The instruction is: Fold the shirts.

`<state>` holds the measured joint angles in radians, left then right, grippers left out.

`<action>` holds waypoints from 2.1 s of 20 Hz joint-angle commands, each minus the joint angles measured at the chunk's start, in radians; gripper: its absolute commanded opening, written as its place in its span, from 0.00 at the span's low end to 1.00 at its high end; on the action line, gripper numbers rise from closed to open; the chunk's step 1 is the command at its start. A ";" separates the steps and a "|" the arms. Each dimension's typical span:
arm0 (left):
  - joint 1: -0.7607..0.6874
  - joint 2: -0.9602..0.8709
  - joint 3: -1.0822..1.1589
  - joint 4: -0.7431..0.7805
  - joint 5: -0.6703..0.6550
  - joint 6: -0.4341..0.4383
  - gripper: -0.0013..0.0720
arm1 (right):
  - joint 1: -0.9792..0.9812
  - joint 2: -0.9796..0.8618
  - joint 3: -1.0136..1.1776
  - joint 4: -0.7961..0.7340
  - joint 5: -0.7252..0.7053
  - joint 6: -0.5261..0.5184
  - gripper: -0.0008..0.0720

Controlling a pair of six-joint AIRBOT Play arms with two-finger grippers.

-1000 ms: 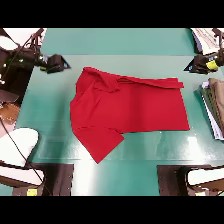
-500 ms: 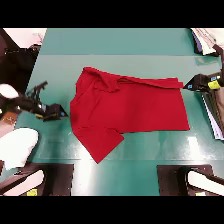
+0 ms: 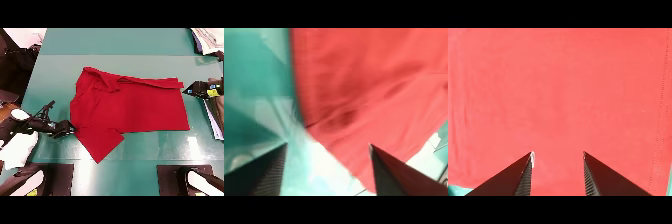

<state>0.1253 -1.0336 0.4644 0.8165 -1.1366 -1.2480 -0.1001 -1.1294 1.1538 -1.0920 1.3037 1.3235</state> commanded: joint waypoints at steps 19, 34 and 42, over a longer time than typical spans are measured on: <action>-0.133 0.004 0.232 -0.032 0.163 -0.079 0.06 | -0.424 -0.034 -0.422 -0.006 0.056 -0.102 0.73; -0.133 0.004 0.232 -0.031 0.142 -0.079 0.06 | -0.315 -0.097 -0.500 0.044 -0.001 -0.139 0.13; -0.133 0.006 0.569 0.037 0.019 -0.080 0.05 | -0.207 0.138 -0.232 0.055 -0.038 -0.082 0.03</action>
<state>-0.0071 -1.0283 0.8665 0.8238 -1.0561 -1.3273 -0.3424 -1.0843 0.7845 -1.0447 1.2869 1.2007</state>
